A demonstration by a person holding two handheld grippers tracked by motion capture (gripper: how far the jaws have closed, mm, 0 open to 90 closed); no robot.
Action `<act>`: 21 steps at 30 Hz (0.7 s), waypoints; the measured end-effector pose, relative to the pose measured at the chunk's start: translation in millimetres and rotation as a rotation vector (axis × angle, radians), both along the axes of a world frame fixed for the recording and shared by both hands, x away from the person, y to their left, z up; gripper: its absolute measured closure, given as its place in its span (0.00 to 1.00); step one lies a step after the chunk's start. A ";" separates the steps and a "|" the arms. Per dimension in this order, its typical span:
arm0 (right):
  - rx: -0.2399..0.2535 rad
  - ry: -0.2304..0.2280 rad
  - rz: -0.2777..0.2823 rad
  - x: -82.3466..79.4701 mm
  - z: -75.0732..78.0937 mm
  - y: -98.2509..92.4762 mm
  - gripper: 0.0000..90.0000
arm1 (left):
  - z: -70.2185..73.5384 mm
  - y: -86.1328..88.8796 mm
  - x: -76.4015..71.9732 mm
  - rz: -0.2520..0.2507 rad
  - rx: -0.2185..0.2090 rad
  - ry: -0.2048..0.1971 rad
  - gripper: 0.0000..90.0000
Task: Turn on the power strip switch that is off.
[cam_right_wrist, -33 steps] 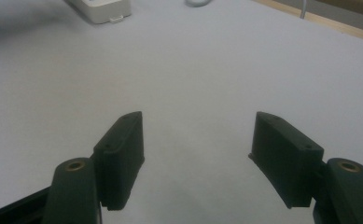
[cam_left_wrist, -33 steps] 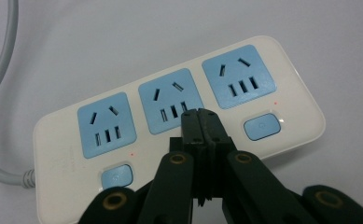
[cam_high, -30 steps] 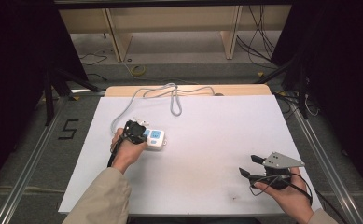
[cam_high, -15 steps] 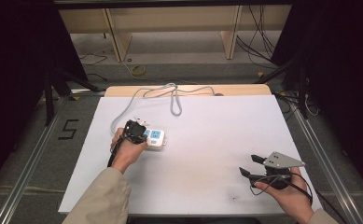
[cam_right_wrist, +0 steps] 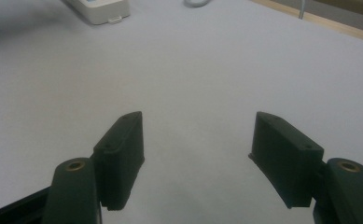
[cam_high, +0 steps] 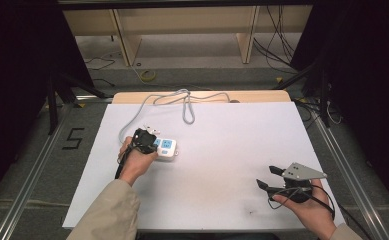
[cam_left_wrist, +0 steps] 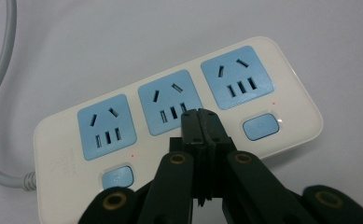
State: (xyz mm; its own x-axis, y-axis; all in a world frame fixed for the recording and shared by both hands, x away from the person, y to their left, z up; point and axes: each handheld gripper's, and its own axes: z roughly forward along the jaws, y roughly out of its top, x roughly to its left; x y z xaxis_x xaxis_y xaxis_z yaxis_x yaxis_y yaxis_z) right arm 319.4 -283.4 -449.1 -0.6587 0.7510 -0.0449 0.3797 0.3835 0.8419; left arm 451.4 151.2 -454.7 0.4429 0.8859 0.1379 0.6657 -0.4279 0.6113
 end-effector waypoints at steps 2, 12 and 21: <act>0.000 0.000 0.000 0.0 0.1 0.0 0.38 | -0.1 -0.1 0.0 0.004 0.004 -0.007 1.00; 0.002 0.002 -0.001 0.2 0.0 0.1 0.38 | 1.6 2.5 -0.1 0.004 0.015 -0.019 1.00; 0.003 0.000 -0.002 0.1 0.3 0.1 0.38 | 5.7 2.5 -2.3 0.004 -0.014 -0.042 1.00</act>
State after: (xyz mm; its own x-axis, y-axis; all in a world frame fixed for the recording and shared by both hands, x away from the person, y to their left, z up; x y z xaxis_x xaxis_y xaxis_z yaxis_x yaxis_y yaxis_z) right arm 319.6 -283.2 -448.8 -0.6571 0.7526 -0.0427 0.3810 0.3805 0.8427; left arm 449.1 153.6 -449.0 0.4335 0.8896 0.1440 0.6409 -0.4166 0.6447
